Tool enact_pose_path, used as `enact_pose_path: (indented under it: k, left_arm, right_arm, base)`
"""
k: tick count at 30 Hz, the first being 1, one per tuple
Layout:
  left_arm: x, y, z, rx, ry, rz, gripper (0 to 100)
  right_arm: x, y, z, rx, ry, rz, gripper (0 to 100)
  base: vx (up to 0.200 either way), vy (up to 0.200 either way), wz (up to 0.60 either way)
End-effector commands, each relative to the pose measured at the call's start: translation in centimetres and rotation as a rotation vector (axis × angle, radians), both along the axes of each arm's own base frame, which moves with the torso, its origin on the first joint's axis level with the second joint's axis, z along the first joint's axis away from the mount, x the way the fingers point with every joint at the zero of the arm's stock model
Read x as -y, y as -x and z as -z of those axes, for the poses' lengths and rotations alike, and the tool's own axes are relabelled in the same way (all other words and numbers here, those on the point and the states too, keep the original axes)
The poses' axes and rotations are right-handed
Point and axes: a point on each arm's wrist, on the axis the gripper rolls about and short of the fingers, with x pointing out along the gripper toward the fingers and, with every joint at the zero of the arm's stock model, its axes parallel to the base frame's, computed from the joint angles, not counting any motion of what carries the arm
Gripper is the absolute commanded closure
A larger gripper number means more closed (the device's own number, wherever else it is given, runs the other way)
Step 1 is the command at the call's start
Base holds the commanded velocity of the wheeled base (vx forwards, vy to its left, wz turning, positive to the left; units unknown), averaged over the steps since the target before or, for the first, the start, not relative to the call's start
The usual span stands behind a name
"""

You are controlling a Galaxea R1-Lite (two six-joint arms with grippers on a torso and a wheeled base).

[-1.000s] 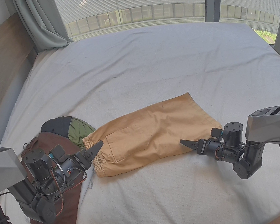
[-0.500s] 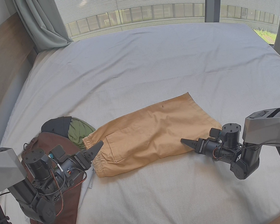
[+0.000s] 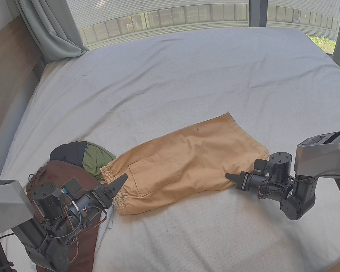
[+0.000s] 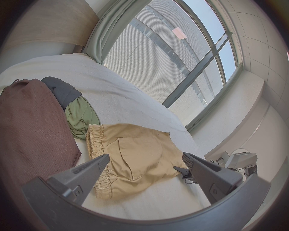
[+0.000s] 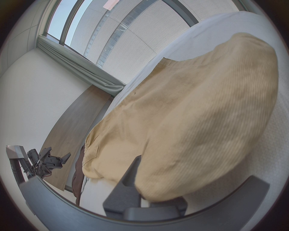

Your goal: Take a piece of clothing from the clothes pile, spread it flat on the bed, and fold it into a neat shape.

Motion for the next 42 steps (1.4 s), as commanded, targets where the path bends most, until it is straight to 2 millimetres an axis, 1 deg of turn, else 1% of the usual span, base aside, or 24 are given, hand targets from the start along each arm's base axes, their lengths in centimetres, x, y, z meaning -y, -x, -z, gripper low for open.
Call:
enact_pose_path:
  k: [1,5,8,11,13,14,16,20,21,22,23,24,26,27,33,39,40,42]
  left_arm:
    - [0.1,-0.3,0.7,-0.014,-0.009,0.003,0]
    - [0.0,-0.1,1.0,0.005,-0.057,0.068,0]
    - [-0.5,-0.3,1.2,0.01,-0.066,0.06,0]
    - [-0.5,-0.3,1.2,0.009,-0.067,0.059,0]
    - [-0.6,-0.3,1.3,0.005,-0.069,0.059,0]
    - [-0.6,-0.3,1.3,0.004,-0.067,0.06,0]
    - [-0.6,-0.3,1.2,0.009,-0.07,0.059,0]
    - [-0.8,-0.3,1.1,0.013,-0.069,0.054,0]
    - [-0.8,-0.3,1.1,0.012,-0.069,0.054,0]
    - [-0.8,-0.2,1.1,0.013,-0.07,0.055,0]
    - [-0.8,-0.2,1.1,0.013,-0.07,0.055,0]
    - [-0.8,-0.2,1.1,0.021,-0.08,0.056,0]
    - [-0.8,-0.2,1.1,0.022,-0.084,0.058,0]
    - [-0.7,-0.3,1.0,0.027,-0.087,0.059,0]
    - [-0.5,0.0,0.6,0.036,-0.077,0.079,0]
    - [-0.7,0.2,0.6,0.032,-0.077,0.096,0]
    - [-0.7,0.2,0.6,0.032,-0.077,0.096,0]
    - [-0.7,0.3,0.6,0.031,-0.079,0.101,0]
  right_arm:
    - [-0.1,0.6,-0.5,0.0,0.002,-0.007,100]
    - [-0.2,1.3,-1.1,-0.007,0.005,-0.017,100]
    - [-0.1,1.6,-1.8,-0.002,0.003,-0.018,100]
    - [0.0,1.8,-1.9,-0.006,0.006,-0.019,100]
    - [0.3,2.6,-2.7,-0.014,0.01,-0.017,100]
    - [0.3,2.6,-2.7,-0.014,0.01,-0.017,100]
    - [0.6,3.8,-3.3,-0.039,0.02,-0.019,100]
    - [1.0,5.0,-3.7,-0.06,0.028,-0.021,100]
    - [1.0,5.2,-3.7,-0.064,0.03,-0.021,100]
    - [1.2,5.8,-3.8,-0.077,0.035,-0.023,100]
    - [1.2,5.8,-3.8,-0.077,0.035,-0.023,100]
    - [1.4,6.6,-3.6,-0.102,0.045,-0.024,100]
    - [1.6,7.0,-3.5,-0.116,0.05,-0.022,100]
    - [1.9,7.8,-3.4,-0.131,0.059,-0.024,100]
    - [2.7,10.3,-2.8,-0.166,0.116,-0.039,100]
    - [3.2,11.8,-3.0,-0.185,0.156,-0.053,100]
    - [3.2,11.8,-3.0,-0.185,0.156,-0.053,100]
    - [3.3,12.5,-3.0,-0.195,0.171,-0.064,100]
  base:
    - [0.0,0.0,0.0]
    - [0.0,0.0,0.0]
    - [0.0,0.0,0.0]
    - [0.0,0.0,0.0]
    - [0.0,0.0,0.0]
    - [0.0,0.0,0.0]
    - [0.0,0.0,0.0]
    - [0.0,0.0,0.0]
    - [0.0,0.0,0.0]
    - [0.0,0.0,0.0]
    - [0.0,0.0,0.0]
    - [0.0,0.0,0.0]
    - [0.0,0.0,0.0]
    - [0.0,0.0,0.0]
    - [0.0,0.0,0.0]
    - [0.0,0.0,0.0]
    - [0.0,0.0,0.0]
    - [0.0,0.0,0.0]
